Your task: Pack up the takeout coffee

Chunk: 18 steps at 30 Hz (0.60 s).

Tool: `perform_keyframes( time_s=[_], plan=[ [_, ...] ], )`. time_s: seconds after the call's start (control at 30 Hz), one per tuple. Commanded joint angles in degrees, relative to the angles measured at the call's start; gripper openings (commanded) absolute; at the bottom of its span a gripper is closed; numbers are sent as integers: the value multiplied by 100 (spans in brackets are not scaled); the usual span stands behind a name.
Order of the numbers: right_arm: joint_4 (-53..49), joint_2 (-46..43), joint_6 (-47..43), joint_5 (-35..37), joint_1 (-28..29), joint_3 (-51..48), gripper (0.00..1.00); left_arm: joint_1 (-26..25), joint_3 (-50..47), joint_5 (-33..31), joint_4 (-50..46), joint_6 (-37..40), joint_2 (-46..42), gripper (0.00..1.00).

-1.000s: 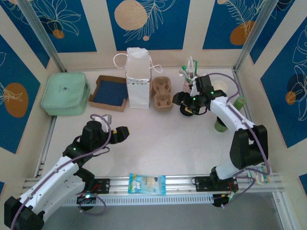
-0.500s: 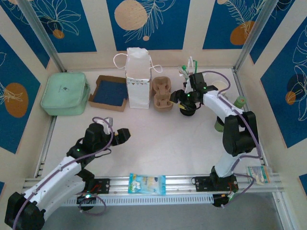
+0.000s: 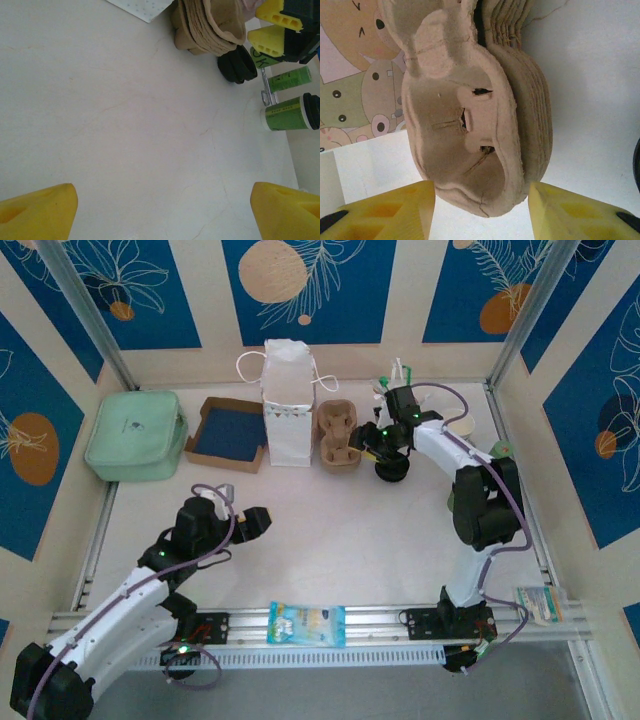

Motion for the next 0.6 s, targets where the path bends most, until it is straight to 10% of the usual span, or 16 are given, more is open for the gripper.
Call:
perform_keyframes(
  time_s=[0.0,0.57],
  plan=[
    [-115,112,-17,-15,43,184,52,93,39,50,-90,49,-79,89],
    [-168,264,0,160,124,307,50,121,92,45,-205,67,-140,89]
  ],
)
